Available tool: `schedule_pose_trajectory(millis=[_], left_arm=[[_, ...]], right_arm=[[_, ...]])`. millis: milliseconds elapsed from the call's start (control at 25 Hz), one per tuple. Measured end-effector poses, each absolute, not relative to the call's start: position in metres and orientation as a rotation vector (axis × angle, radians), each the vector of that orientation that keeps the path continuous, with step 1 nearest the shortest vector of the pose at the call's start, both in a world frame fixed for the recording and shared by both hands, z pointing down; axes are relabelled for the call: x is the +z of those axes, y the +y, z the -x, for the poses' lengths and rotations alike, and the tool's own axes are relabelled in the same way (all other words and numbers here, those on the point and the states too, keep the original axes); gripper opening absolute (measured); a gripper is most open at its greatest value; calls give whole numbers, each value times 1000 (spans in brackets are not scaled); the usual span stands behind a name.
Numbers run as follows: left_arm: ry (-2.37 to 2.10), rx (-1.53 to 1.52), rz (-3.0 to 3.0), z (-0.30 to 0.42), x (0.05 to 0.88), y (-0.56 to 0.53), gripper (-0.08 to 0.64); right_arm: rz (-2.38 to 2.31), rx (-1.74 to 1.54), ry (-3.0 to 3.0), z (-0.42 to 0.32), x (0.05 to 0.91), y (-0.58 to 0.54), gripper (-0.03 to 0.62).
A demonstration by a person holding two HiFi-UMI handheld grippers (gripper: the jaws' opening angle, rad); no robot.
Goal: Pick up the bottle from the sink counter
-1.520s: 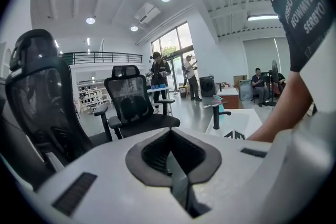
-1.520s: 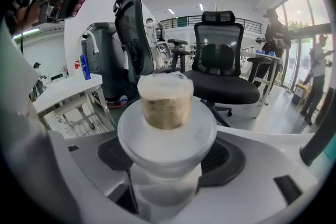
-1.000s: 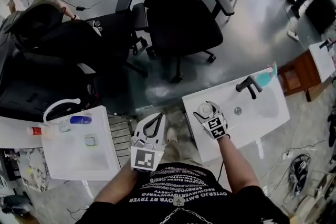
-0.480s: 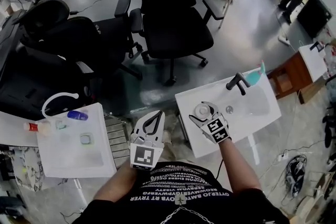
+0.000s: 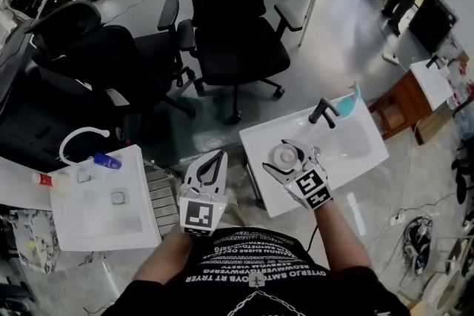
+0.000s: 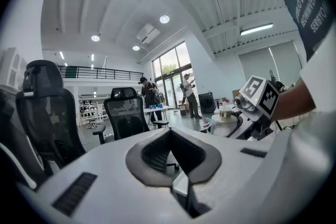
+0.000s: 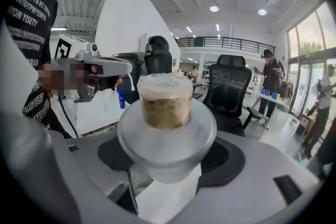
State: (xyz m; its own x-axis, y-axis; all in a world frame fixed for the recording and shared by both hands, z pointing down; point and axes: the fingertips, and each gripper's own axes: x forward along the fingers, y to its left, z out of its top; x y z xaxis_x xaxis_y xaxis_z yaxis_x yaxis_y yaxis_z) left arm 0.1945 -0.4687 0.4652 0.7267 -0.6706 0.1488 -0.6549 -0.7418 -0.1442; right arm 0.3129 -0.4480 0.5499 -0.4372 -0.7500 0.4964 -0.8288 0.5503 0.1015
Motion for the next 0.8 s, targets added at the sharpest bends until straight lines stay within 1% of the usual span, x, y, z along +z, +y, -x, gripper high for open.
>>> schedule_pose_trajectory(millis=[400, 800], left_arm=[[1102, -257, 2824, -191, 452, -435, 2], [1056, -237, 2822, -198, 442, -403, 2]], right_arm=[[-1296, 150, -2359, -307, 486, -413, 334], [-1302, 176, -2380, -307, 465, -380, 334]])
